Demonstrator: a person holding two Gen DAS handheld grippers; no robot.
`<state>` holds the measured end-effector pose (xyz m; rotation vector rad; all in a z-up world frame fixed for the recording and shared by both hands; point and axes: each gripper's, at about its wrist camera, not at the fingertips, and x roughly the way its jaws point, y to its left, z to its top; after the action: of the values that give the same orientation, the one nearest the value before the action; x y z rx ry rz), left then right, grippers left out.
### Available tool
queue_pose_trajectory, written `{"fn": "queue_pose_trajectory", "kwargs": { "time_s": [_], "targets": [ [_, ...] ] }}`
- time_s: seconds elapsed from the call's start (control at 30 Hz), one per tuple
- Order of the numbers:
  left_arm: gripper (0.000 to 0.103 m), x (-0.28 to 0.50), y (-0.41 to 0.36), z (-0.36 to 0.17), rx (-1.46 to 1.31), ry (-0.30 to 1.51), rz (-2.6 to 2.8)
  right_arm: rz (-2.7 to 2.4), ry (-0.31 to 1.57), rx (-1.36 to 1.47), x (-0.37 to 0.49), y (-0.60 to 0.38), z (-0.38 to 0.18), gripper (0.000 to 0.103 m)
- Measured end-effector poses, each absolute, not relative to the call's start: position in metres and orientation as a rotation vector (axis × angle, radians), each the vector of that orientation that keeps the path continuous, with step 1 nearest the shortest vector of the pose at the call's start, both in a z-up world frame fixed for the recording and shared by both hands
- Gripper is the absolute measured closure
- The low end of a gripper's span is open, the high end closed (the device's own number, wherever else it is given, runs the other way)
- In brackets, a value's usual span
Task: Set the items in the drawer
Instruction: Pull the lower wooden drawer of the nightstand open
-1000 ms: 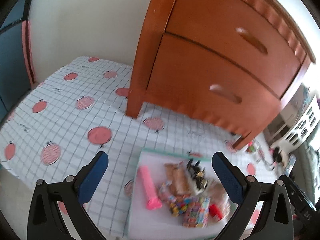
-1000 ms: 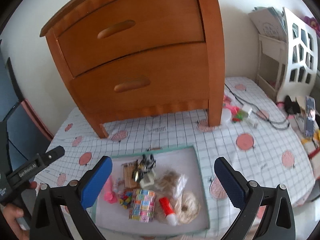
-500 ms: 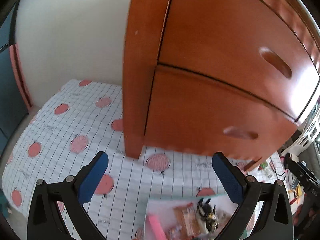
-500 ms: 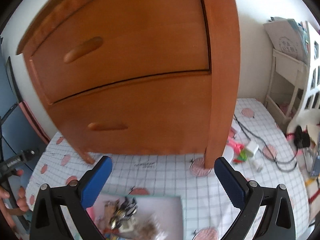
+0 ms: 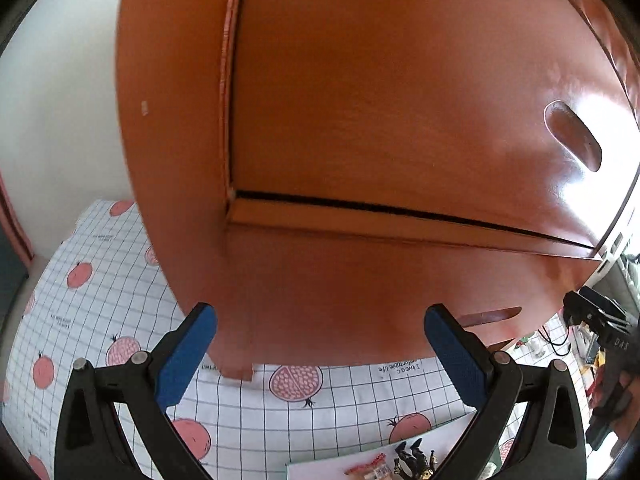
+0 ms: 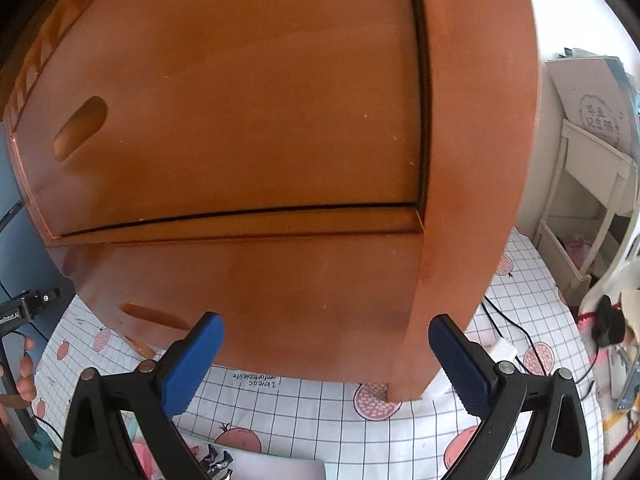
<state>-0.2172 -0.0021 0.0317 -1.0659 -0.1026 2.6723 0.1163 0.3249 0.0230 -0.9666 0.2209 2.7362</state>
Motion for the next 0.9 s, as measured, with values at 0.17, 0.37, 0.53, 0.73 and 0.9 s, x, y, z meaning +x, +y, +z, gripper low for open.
{"fn": "queue_pose_trajectory", "kwargs": {
  "time_s": [0.17,0.37,0.53,0.73,0.9],
  "targets": [
    [0.000,-0.225,0.002,0.034,-1.041,-0.067,2.630,2.751,0.206,-0.992,0.101,0.326,0.016,0.000],
    [0.000,-0.232,0.003,0.033,-1.041,-0.049,2.608,2.752,0.179,-1.000,0.086,0.326,0.012,0.000],
    [0.000,-0.238,0.002,0.034,-1.048,-0.057,2.614,2.755,0.204,-1.007,0.073,0.327,0.009,0.000],
    [0.000,-0.243,0.000,0.037,-1.054,-0.051,2.605,2.751,0.205,-1.025,0.056,0.325,0.005,0.000],
    [0.000,-0.248,0.000,0.038,-1.054,-0.006,2.593,2.758,0.200,-1.024,0.052,0.316,0.003,0.000]
  ]
}}
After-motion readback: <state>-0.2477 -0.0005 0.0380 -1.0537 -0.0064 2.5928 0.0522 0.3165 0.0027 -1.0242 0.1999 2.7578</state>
